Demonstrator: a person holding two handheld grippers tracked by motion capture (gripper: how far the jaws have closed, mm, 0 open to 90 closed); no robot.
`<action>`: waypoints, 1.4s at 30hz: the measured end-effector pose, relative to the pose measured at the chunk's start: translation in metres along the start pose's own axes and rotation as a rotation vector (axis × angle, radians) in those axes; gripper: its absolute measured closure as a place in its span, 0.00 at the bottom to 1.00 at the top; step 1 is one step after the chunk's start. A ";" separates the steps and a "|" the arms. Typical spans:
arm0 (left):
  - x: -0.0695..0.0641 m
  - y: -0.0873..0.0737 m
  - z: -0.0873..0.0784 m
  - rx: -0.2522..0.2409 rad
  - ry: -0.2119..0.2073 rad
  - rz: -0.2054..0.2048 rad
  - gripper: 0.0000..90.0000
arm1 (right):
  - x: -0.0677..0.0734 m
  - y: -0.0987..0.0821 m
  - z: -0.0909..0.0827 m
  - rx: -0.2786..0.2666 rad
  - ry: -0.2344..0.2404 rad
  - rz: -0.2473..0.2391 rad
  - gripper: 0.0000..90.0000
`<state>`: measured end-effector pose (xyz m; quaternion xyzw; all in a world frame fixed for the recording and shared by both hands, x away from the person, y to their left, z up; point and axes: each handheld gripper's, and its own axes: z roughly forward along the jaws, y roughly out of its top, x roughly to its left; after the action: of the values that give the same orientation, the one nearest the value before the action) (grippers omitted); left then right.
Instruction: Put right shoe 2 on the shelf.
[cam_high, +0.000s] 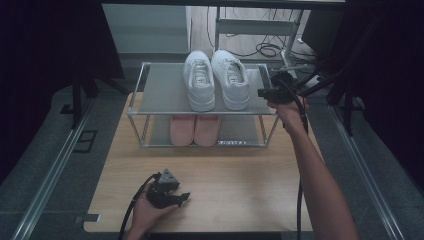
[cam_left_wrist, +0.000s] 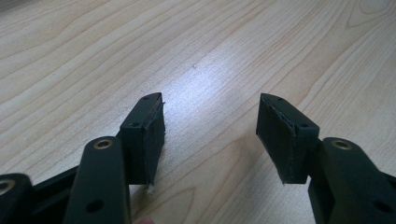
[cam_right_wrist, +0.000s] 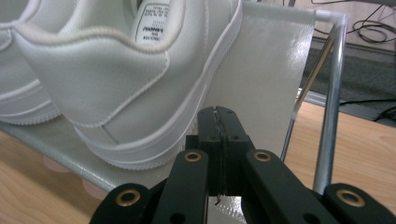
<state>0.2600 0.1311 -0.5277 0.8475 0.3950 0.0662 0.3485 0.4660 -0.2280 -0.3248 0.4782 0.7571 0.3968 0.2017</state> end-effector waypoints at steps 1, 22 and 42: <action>0.000 0.000 0.000 0.000 0.000 -0.001 0.47 | 0.000 -0.002 0.001 0.001 0.004 0.003 1.00; 0.000 0.000 0.001 0.010 0.002 0.005 0.47 | 0.029 -0.011 0.008 -0.044 0.088 0.001 1.00; -0.001 0.000 0.003 0.013 0.003 0.009 0.47 | 0.059 -0.010 0.012 -0.052 0.127 -0.013 1.00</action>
<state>0.2605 0.1293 -0.5296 0.8514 0.3922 0.0664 0.3419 0.4412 -0.1731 -0.3357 0.4415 0.7610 0.4446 0.1682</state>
